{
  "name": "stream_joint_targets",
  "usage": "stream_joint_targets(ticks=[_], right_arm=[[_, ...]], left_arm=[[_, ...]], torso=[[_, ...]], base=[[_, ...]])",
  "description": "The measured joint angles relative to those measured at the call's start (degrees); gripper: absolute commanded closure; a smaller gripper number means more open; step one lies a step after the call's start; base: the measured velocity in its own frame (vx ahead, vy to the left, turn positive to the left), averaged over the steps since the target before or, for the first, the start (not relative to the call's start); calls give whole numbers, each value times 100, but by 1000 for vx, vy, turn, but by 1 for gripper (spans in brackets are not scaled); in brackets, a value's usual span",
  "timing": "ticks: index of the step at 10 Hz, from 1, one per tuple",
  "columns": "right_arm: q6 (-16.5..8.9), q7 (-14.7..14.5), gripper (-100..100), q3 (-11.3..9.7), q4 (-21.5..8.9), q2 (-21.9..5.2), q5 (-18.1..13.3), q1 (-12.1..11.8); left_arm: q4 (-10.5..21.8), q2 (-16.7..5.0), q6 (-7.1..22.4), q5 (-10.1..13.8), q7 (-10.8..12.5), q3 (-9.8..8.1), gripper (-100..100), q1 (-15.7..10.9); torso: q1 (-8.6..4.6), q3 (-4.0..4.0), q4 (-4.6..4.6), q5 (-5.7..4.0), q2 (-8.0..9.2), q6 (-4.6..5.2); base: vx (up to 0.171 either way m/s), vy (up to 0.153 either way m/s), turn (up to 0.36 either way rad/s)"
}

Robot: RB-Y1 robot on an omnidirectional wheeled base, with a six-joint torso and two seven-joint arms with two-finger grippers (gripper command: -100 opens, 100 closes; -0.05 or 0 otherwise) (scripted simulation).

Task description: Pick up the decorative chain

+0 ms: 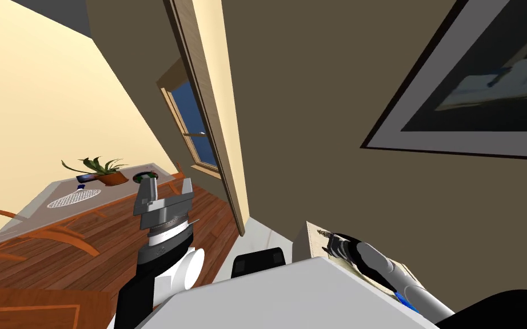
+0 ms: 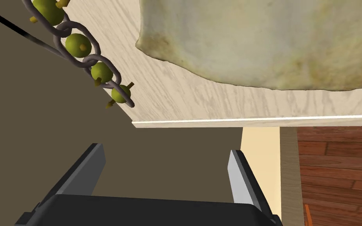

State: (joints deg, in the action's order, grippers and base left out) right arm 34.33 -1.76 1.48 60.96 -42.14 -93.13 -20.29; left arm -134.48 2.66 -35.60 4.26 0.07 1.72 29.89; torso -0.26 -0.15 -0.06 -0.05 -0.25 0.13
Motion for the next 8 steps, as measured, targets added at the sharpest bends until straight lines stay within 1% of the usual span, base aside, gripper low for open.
stream_joint_targets(ticks=[1,2,3,4,5,7,8], right_arm=[[-22,64,-100,-59,-109,-45,-185,23],[-36,59,-100,-80,-232,-48,-255,57],[-18,-19,-100,-87,-444,-82,-321,108],[-19,7,-100,-129,-541,-139,-490,82],[-23,19,-100,-139,-587,-160,-553,62],[-13,-143,-100,-154,-921,-189,-655,88],[2,-232,-100,-171,-1122,-204,-710,143]], left_arm=[[0,0,0,0,0,0,0,-1],[0,0,0,0,0,0,0,0],[0,0,0,0,0,1,0,-1],[0,0,0,0,0,1,0,-1],[0,0,0,0,0,0,0,0],[0,0,0,0,0,0,0,-1],[0,0,0,0,0,0,0,0]], torso=[[2,1,1,1,2,-4],[9,4,2,1,8,-1],[8,6,3,2,10,-4],[3,3,2,1,3,-5],[5,4,1,1,6,3],[4,5,2,1,7,-2],[3,6,3,0,10,-2]], base=[[40,-48,106],[33,-51,176],[60,-68,304],[48,-67,41],[36,-60,82],[38,-69,169],[30,-62,101]])
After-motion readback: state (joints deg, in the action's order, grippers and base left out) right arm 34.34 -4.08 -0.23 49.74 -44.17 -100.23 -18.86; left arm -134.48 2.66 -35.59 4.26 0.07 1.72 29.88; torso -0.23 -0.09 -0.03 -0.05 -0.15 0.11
